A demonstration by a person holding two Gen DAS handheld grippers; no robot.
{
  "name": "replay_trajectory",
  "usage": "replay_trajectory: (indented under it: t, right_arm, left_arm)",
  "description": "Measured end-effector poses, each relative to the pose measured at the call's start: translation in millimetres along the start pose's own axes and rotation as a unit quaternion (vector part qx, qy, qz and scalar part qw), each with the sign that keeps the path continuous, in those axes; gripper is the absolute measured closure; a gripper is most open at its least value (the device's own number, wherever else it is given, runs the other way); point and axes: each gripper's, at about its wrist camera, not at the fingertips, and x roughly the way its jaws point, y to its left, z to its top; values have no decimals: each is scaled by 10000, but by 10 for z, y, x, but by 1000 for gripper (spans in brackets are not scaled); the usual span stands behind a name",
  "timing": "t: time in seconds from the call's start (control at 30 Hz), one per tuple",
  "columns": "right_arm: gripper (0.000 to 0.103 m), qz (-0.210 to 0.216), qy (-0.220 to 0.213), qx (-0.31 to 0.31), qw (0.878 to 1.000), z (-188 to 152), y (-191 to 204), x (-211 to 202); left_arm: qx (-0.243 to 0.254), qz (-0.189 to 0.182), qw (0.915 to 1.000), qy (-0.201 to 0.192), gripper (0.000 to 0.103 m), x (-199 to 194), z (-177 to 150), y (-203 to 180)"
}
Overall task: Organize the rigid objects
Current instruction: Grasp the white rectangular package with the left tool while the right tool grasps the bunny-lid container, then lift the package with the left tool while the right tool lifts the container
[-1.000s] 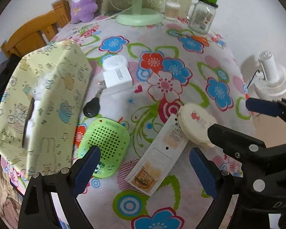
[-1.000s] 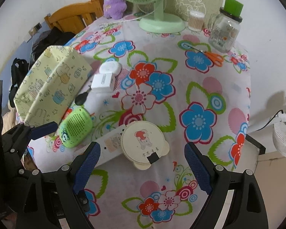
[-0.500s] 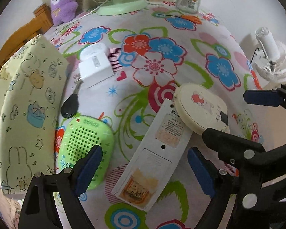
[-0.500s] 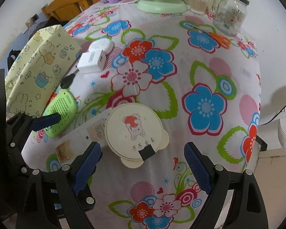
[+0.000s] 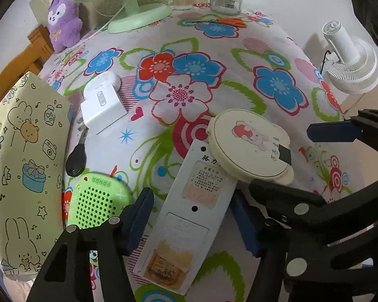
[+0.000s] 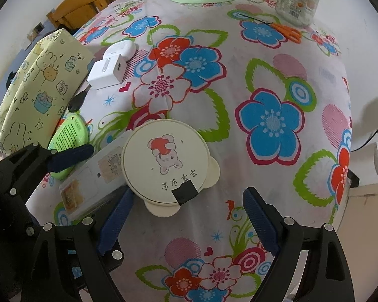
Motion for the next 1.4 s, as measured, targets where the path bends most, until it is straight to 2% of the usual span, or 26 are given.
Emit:
replay_trajectory:
  t: [0.2,0.43,0.8,1.1,1.17,1.23,1.4]
  right_arm:
    - [12,36,-22,38,10000,9,-13,7]
    - [12,76,-14,46,10000,72,-6,26]
    - [14,19,3,-185,9998,240,79,189]
    - [15,-37,8,-522,9986,312,192,245]
    - [17,-116,5,-538,9985,318,209,256]
    - [22,-267,-28,-553,9981,309,228,255]
    - [23,-248,-89,-475,9985,301,198,243]
  left_arm:
    - [-192,-239,9995,98,45,20,25,41]
    - [-439,-182,9988,94,55,-1,12,149]
    - [-651,-3,9978,106,52,-2,4,138]
    - [-777,-23,9967,240,56,-24,-7,163]
    - [-807,-23,9964,276,56,-27,-11,171]
    - [-831,-15,9961,295,56,-31,-19,178]
    - [-1058,-66,9938,328,57,-37,-31,218]
